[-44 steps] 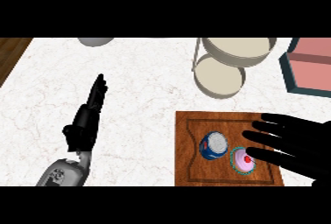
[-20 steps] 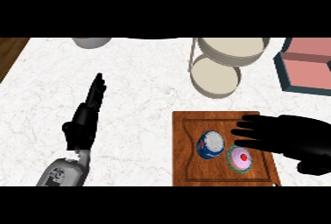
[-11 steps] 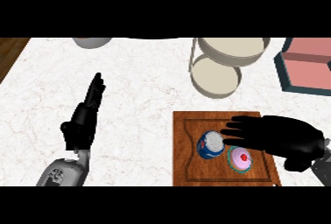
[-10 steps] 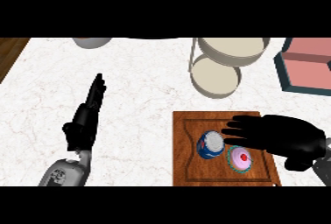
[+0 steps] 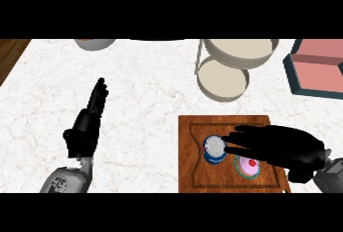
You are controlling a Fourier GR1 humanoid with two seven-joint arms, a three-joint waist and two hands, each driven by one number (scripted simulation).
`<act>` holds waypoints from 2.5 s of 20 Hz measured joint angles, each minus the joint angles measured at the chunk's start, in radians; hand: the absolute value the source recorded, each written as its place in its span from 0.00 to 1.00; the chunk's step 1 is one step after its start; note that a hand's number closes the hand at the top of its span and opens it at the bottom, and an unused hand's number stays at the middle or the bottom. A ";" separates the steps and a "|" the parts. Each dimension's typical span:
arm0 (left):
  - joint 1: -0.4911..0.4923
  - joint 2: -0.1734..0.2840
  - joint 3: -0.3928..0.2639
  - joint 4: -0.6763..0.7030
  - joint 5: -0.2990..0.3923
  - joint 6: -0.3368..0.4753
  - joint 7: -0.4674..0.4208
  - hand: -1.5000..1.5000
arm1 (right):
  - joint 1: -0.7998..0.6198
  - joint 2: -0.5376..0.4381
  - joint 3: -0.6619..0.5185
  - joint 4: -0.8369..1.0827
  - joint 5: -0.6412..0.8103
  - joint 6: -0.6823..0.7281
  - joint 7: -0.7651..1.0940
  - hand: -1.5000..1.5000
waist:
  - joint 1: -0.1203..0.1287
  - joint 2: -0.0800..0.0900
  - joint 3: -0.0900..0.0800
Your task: Pick the cupcake from the cutting board and place it in the tiered basket
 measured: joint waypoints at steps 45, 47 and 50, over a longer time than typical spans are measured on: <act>-0.006 -0.056 0.037 0.012 -0.057 -0.054 0.000 0.50 | -0.162 0.675 -0.041 0.062 0.447 0.077 1.444 1.00 | 0.014 -0.006 -0.003; -0.005 -0.051 0.044 0.004 -0.048 -0.062 0.004 0.50 | -0.232 0.682 -0.025 0.023 0.423 0.096 1.532 1.00 | 0.018 -0.005 -0.002; -0.021 -0.057 0.048 0.022 -0.050 -0.060 0.002 0.50 | -0.350 0.685 -0.024 -0.031 0.372 0.124 1.606 1.00 | 0.017 -0.005 -0.002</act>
